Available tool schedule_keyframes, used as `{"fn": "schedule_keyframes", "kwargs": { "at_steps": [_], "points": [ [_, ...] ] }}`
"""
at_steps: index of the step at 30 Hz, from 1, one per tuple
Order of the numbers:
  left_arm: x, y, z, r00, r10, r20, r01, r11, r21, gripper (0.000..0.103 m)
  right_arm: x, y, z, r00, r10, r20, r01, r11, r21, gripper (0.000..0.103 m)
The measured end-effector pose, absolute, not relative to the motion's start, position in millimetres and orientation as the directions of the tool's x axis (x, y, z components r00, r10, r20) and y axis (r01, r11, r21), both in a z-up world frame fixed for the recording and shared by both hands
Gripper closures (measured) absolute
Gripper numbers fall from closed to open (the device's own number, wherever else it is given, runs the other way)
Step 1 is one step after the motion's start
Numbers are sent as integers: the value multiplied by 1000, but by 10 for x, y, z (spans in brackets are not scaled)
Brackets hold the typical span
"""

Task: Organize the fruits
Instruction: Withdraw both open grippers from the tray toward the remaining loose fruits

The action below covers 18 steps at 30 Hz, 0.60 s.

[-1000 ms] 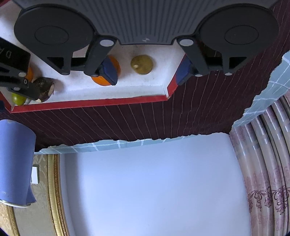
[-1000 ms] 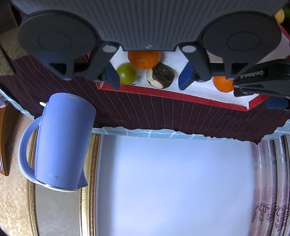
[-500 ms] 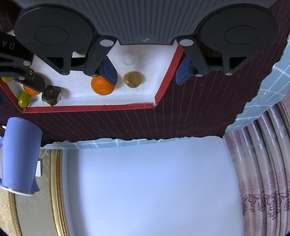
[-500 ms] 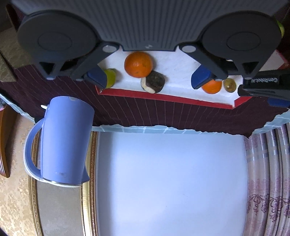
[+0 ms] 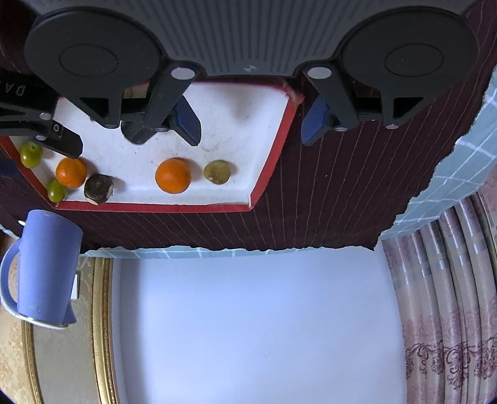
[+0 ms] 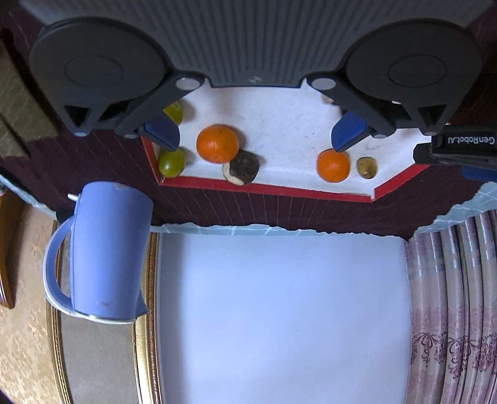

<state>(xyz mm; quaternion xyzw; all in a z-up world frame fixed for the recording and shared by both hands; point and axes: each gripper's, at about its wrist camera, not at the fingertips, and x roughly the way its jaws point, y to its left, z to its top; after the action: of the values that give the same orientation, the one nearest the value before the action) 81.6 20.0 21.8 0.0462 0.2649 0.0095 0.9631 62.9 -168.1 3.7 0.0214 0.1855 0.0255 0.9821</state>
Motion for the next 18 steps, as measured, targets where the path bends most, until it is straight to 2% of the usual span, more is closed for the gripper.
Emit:
{"fn": "schedule_keyframes", "kwargs": {
  "at_steps": [5,12,18],
  "points": [
    [583,357,162,865,5,-502,43,996,83,32,412,-1638,8,930,90,-356,-69,995,72,0],
    [304,408,23,862,-97,-498,174,979,109,32,231,-1561,-31,926,113,-359,-92,993,76,0],
    [217,254,-90,853,-153,-499,279,942,188,32,179,-1549,-49,923,115,-368,-92,993,79,0]
  ]
}}
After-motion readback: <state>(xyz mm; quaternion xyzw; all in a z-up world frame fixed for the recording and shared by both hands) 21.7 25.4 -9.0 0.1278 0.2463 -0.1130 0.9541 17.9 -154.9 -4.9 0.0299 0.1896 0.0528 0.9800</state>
